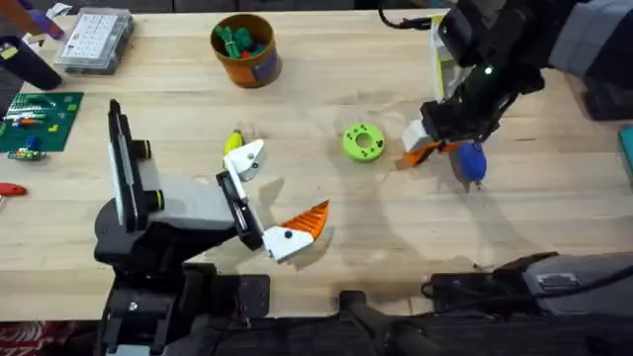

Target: Pick up the gripper from the table and insert it into the empty holder that is missing its gripper. Then pick up a screw, insert it into the mounting hole, and use the screwdriver to tighten it. Finally, clean up the table by picking up the vegetable and placing it into the bucket.

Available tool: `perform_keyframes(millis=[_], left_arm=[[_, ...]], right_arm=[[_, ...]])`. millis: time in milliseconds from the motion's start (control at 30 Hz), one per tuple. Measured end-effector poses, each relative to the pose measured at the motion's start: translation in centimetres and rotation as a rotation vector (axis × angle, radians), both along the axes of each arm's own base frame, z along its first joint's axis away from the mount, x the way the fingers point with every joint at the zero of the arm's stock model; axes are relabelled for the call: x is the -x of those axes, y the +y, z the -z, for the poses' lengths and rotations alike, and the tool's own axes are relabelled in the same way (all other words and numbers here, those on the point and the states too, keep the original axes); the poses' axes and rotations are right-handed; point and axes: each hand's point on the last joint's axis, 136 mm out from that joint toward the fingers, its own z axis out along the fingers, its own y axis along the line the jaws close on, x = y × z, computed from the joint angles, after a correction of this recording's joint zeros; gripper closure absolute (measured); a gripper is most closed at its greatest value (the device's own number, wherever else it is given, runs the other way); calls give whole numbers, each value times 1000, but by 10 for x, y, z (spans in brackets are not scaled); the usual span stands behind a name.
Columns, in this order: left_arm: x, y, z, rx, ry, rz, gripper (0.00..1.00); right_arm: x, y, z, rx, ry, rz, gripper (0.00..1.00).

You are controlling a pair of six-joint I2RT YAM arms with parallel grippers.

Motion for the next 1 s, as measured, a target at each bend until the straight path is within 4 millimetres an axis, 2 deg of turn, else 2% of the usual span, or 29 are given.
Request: perform_keyframes(millis=[67, 133, 167, 300, 400, 833, 1000], left_arm=[[0, 0, 0, 0, 0, 0, 10], [0, 0, 0, 0, 0, 0, 10], [0, 0, 0, 0, 0, 0, 10], [0, 0, 0, 0, 0, 0, 10], [0, 0, 0, 0, 0, 0, 10], [0, 0, 0, 0, 0, 0, 10], [0, 0, 0, 0, 0, 0, 10]], right_arm=[[0, 0, 0, -1, -2, -1, 543], [-1, 0, 0, -1, -3, -2, 629], [-1, 0, 0, -1, -3, -4, 709], [-1, 0, 0, -1, -3, -3, 835], [-1, 0, 0, -2, -6, -4, 982], [-1, 0, -1, -3, -8, -3, 993], [1, 0, -7, -7, -20, -3, 993]])
